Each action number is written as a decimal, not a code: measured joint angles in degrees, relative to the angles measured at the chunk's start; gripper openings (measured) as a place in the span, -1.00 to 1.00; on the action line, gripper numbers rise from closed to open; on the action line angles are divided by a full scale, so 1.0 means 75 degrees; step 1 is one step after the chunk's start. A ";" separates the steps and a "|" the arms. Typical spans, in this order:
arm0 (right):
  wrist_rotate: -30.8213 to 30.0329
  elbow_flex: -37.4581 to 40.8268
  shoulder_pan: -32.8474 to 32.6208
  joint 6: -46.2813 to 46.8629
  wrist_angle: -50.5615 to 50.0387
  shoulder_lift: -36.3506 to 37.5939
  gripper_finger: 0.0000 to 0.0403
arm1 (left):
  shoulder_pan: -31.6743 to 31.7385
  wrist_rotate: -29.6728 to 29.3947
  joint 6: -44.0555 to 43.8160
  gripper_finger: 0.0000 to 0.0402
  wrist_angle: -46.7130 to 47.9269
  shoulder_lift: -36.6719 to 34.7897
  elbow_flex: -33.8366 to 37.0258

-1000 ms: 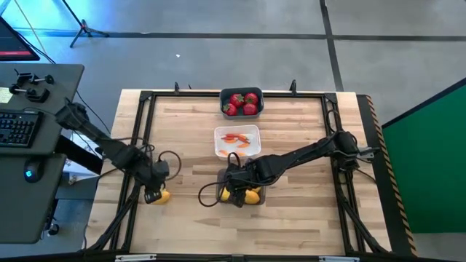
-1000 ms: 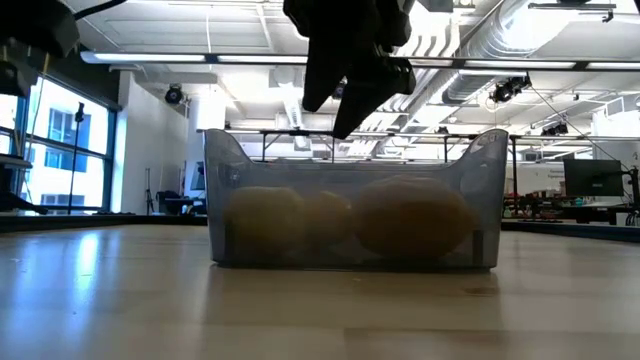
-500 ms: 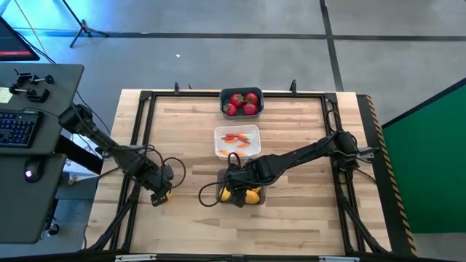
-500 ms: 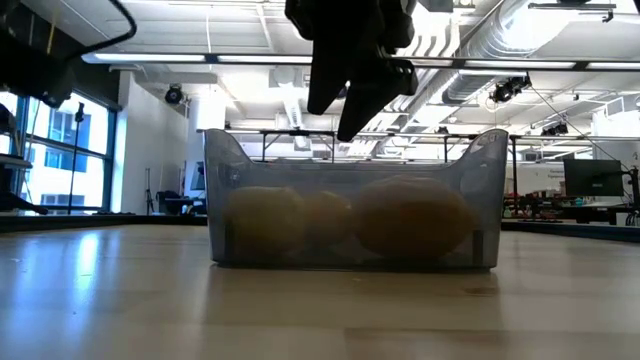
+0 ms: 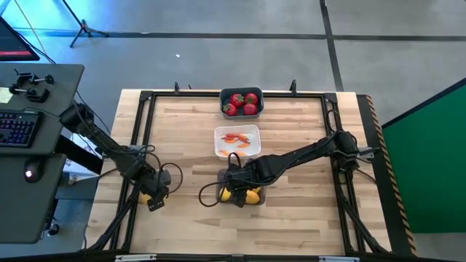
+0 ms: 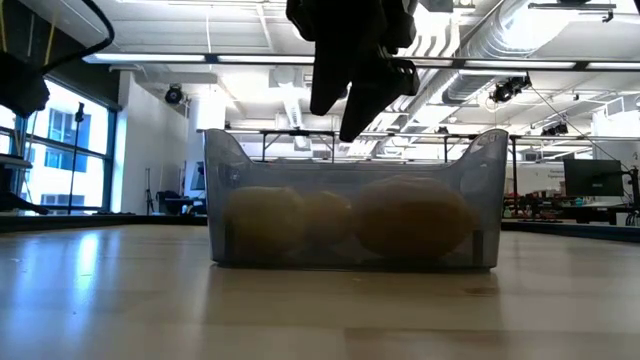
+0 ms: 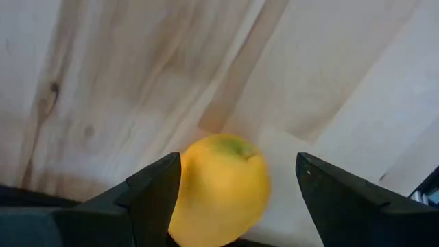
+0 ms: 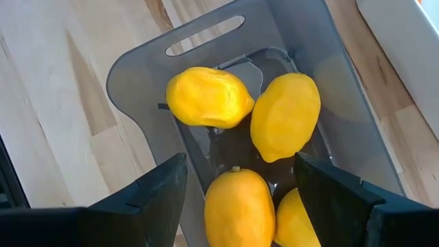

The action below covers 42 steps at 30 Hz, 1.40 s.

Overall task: Sort produce into baskets
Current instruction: Put the yellow lemon into the black bin

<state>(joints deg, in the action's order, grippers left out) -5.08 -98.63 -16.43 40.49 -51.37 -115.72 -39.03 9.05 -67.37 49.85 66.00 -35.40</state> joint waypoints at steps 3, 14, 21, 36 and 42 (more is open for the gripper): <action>0.0000 0.0000 0.0000 -0.0001 -0.0008 0.0000 0.27 | -0.0149 0.0083 -0.0053 0.38 0.0119 0.0000 0.0000; -0.0006 0.0000 0.0000 -0.0002 -0.0012 0.0000 0.27 | -0.1047 -0.0106 0.0909 0.38 0.0715 0.0122 -0.0016; -0.0122 0.0000 0.0000 0.0000 -0.0012 0.0000 0.27 | -0.1576 -0.0254 0.2037 0.38 0.0665 0.0717 -0.0050; -0.0091 0.0003 0.0000 -0.0107 -0.0061 0.0026 0.27 | -0.1770 -0.0658 0.3621 -0.02 0.0746 0.0941 -0.0023; -0.0226 0.0003 0.0000 -0.0124 -0.0312 0.0519 0.27 | -0.1708 -0.0700 0.3473 -0.17 0.0771 0.0691 -0.0095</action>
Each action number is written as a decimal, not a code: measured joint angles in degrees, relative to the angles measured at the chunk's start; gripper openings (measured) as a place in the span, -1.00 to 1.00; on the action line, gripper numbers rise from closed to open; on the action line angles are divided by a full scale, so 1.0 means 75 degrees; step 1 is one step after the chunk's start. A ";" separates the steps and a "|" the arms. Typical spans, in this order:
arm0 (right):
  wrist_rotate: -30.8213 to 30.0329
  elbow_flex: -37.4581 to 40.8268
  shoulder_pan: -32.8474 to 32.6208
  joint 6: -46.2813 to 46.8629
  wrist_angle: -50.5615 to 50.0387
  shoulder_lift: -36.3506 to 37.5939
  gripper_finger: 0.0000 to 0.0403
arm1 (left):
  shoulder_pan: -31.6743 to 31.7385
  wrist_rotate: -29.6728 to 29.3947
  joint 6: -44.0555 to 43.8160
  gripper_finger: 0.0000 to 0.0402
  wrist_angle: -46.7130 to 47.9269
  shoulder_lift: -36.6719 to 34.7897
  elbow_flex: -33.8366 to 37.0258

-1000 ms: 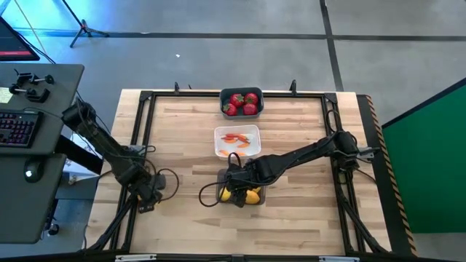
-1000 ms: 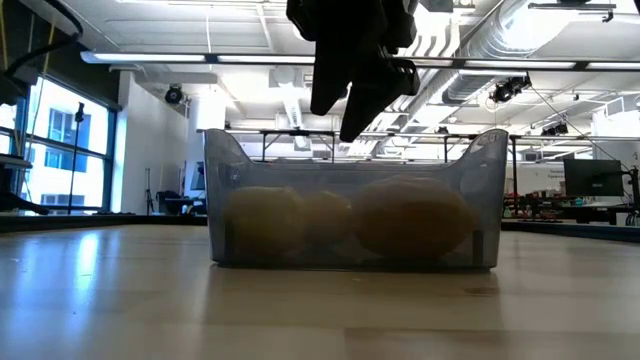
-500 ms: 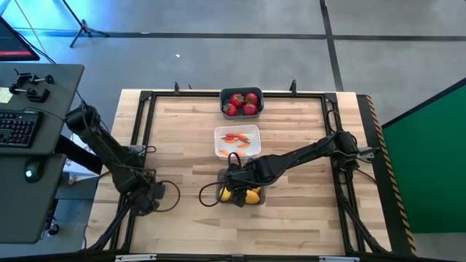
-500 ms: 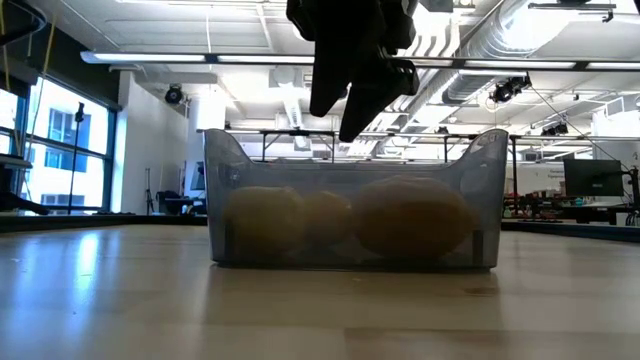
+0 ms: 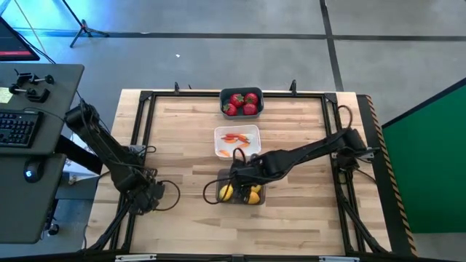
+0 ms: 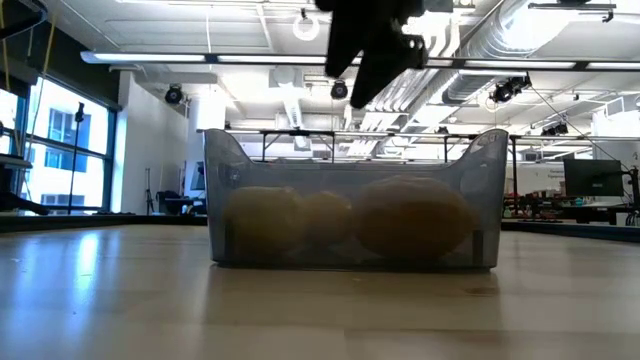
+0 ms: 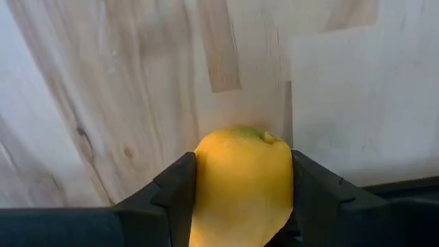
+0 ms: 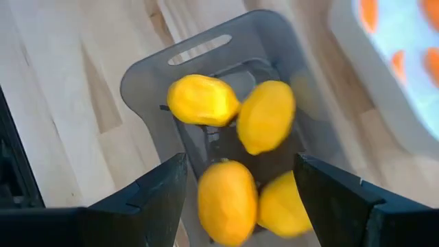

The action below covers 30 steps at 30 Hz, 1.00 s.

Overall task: Sort produce into baskets
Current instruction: Put the yellow lemon into the black bin

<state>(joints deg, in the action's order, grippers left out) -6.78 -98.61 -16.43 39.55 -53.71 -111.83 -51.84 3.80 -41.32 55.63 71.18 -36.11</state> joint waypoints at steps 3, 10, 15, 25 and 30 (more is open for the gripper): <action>-0.0217 0.0000 0.0000 0.0002 -0.0348 0.0308 0.27 | 0.0127 0.0018 -0.0221 -0.18 0.0057 -0.0232 -0.0191; -0.0630 0.0000 0.0044 0.0063 -0.1295 0.0985 0.27 | 0.0773 -0.0014 -0.0677 -0.19 -0.0973 -0.0694 -0.0351; -0.0692 0.0041 0.0071 -0.0004 -0.1756 0.1263 0.21 | 0.1681 -0.0295 -0.0614 -0.19 -0.2270 -0.0833 -0.0351; -0.0434 0.2952 0.0348 -0.0427 0.0092 0.2789 -0.38 | 0.4003 -0.1182 -0.0600 -0.20 -0.5302 -0.0444 -0.0640; -0.0627 0.4454 0.0418 -0.0083 0.0663 0.4270 -0.86 | 0.4579 -0.1373 -0.0281 -0.20 -0.5472 0.0395 -0.1872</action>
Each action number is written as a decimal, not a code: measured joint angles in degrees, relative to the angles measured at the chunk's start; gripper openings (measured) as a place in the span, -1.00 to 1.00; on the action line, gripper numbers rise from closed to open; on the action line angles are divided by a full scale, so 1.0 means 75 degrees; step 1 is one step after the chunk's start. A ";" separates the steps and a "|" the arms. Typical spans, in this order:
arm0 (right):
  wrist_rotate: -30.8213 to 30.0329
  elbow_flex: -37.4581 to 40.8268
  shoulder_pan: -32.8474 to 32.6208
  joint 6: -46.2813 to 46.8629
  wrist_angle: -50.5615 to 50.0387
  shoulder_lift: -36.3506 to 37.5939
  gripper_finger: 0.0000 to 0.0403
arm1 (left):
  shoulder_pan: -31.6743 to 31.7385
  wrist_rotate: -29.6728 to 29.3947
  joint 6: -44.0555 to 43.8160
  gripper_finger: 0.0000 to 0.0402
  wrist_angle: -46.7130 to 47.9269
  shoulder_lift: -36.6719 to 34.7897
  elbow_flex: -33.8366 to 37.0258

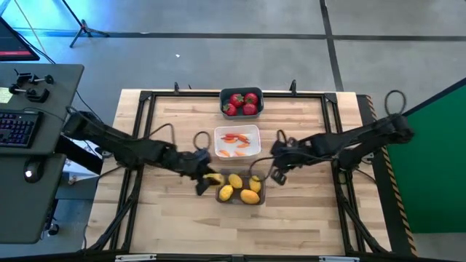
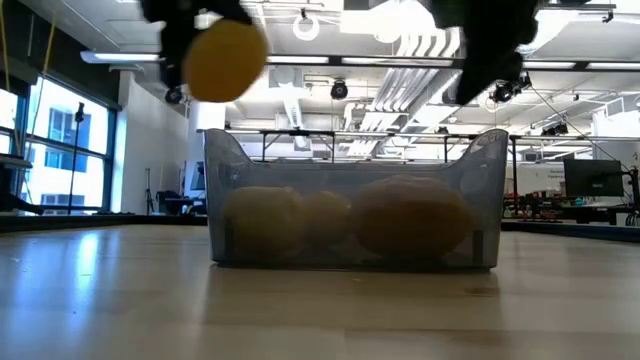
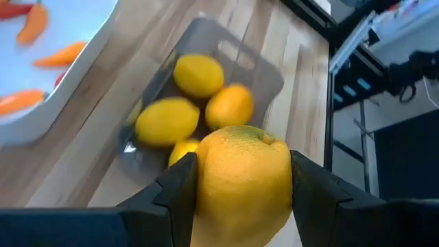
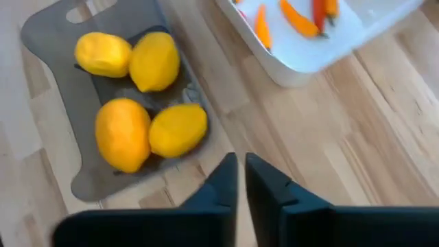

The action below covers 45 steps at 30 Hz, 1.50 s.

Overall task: Sort produce into baskets
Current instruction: Put the yellow lemon into the black bin, then return to Home Position

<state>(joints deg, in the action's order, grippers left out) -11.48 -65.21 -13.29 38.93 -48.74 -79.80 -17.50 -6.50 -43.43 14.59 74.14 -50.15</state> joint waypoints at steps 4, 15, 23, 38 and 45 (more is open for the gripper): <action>-0.0124 0.0748 0.0025 0.0371 0.0015 0.1012 -0.94 | 0.0285 0.0159 -0.0348 -0.20 0.0023 0.1179 -0.1084; -0.0676 0.1373 0.0025 0.0470 -0.0207 0.2486 -0.99 | 0.0446 0.0612 -0.2465 -0.20 0.0204 0.3785 -0.3059; -0.0695 0.1375 0.0025 -0.0030 -0.0223 0.2569 -1.00 | 0.0376 0.0429 -0.3571 -0.19 0.0484 0.4347 -0.3078; -0.0781 0.1375 0.0025 -0.0399 -0.0309 0.2569 -1.00 | 0.0545 0.0418 -0.2868 0.37 0.0881 0.3952 -0.3202; -0.0813 0.1375 0.0025 -0.0472 -0.0370 0.2568 -1.00 | 0.0295 0.0576 -0.2483 0.18 0.0886 0.3869 -0.3177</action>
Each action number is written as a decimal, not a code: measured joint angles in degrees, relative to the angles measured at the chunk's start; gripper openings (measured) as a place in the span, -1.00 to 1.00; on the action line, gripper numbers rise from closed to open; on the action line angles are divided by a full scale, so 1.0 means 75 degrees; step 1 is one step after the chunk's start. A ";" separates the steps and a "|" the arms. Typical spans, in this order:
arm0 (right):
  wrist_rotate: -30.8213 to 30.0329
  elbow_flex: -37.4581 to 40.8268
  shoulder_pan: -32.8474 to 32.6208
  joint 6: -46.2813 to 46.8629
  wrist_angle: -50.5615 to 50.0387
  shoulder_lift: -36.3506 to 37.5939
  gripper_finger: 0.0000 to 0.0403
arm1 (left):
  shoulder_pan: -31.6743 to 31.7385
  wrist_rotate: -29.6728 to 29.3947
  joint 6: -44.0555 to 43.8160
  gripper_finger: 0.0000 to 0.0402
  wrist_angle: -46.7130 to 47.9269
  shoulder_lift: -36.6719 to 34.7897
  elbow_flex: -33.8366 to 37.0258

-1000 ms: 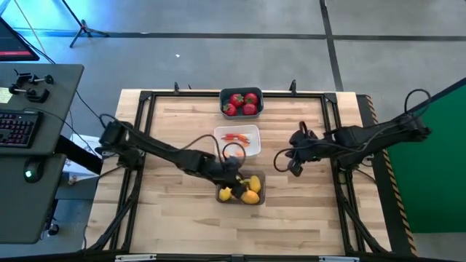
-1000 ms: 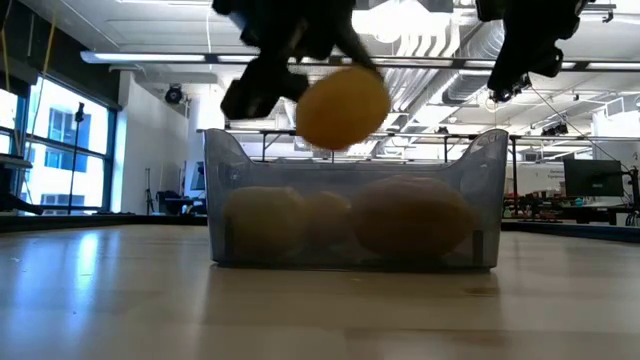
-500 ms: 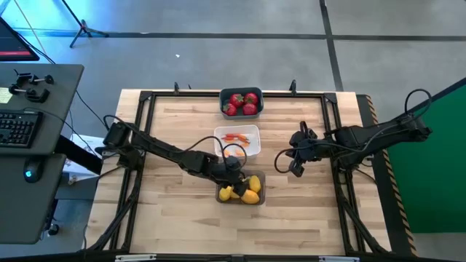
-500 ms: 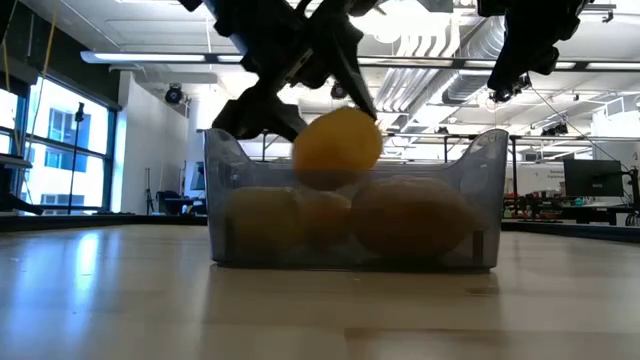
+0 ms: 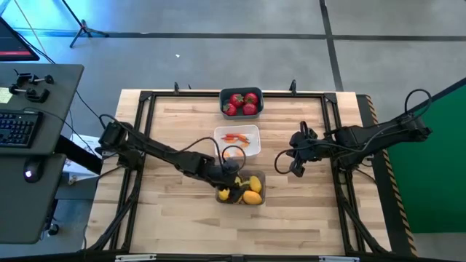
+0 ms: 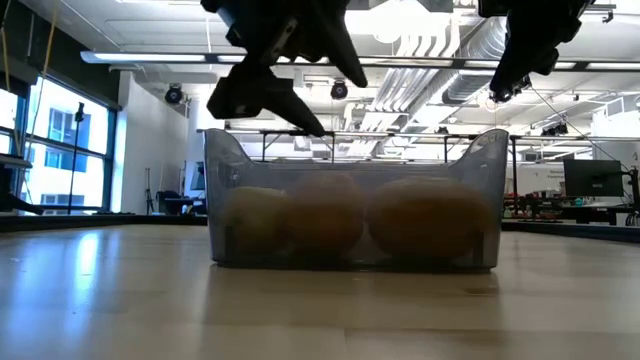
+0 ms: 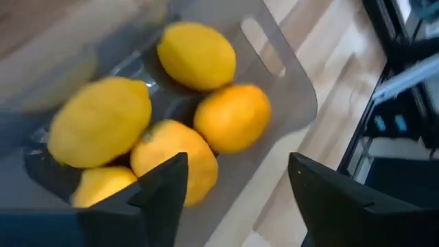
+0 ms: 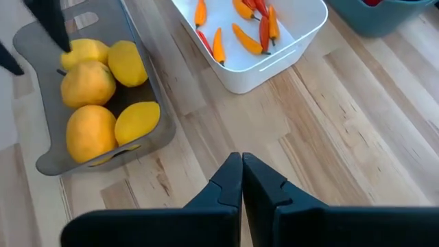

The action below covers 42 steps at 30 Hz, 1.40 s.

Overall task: Sort produce into baskets
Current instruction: Return to Home Position

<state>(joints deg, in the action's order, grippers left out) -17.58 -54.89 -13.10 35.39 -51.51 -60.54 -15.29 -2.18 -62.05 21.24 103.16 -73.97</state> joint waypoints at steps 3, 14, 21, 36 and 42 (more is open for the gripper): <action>-0.0029 0.0000 0.0000 -0.0069 0.0021 -0.0002 -1.00 | -0.0076 0.0006 0.0163 -0.01 -0.0008 0.0111 0.0011; -0.0133 0.0000 -0.0009 -0.0703 0.0265 -0.0005 -1.00 | 0.0239 -0.0191 0.2441 -0.90 -0.1027 0.0389 0.0006; -0.0158 0.0551 0.0008 -0.1994 0.2288 0.0126 -1.00 | 0.0698 0.0057 0.3826 -0.99 -0.2699 0.0233 0.0003; 0.1805 0.3035 0.1573 -0.2970 0.6617 0.1017 -1.00 | 0.1681 0.1498 0.5801 -1.00 -0.4241 0.0118 0.0013; 0.2150 0.3333 0.2057 -0.3345 0.6898 0.1327 -1.00 | 0.2035 0.1687 0.6201 -1.00 -0.5198 0.0113 0.0380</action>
<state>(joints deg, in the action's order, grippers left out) -1.46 -29.89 2.32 10.30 0.22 -50.58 -0.02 10.48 -15.54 -17.75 104.01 -71.13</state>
